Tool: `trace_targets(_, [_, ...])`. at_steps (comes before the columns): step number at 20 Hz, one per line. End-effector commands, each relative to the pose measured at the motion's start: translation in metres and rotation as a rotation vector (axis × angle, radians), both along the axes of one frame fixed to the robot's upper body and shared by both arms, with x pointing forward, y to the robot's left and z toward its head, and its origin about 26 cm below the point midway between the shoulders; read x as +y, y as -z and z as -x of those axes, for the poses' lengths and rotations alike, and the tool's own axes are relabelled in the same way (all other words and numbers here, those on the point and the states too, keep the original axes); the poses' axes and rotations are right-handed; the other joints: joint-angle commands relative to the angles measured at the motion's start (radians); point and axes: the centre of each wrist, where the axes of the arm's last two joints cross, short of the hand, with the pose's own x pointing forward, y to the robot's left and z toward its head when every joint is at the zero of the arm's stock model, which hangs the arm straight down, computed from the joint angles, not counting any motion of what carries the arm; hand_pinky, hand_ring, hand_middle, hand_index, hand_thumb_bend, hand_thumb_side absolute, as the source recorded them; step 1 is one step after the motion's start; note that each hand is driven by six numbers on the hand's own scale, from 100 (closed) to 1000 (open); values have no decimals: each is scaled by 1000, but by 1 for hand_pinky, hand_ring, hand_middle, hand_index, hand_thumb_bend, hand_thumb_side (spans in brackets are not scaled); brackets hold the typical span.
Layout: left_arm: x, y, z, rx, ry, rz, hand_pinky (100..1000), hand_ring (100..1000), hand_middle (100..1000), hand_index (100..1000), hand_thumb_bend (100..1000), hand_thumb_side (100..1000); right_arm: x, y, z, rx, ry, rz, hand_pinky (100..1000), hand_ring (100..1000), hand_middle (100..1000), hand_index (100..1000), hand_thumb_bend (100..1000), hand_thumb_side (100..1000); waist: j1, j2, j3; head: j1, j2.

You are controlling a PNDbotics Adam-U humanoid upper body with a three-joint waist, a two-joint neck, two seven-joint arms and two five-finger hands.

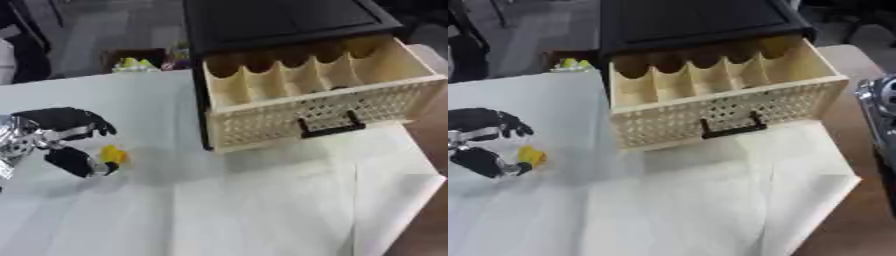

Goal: Pick up objects from table and place into drawer.

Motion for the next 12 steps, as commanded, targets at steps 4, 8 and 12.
trace_targets(4, [7,-11,-5,-47,-16,-15,698,761,765,912,325,633,-1,-9,4,-30,-7,1,522,692,607,854,100,1000,-3,-14,-7,9,-16])
trace_targets(8, [9,-8,-8,-46,-22,-22,692,757,761,904,317,629,-1,-9,4,-33,-11,-1,525,693,608,853,100,1000,-3,-13,-10,11,-17])
trace_targets(12, [11,-5,-11,-46,-39,-31,690,757,759,899,303,626,-1,-9,4,-35,-13,-2,524,692,607,853,100,1000,-2,-11,-15,15,-21])
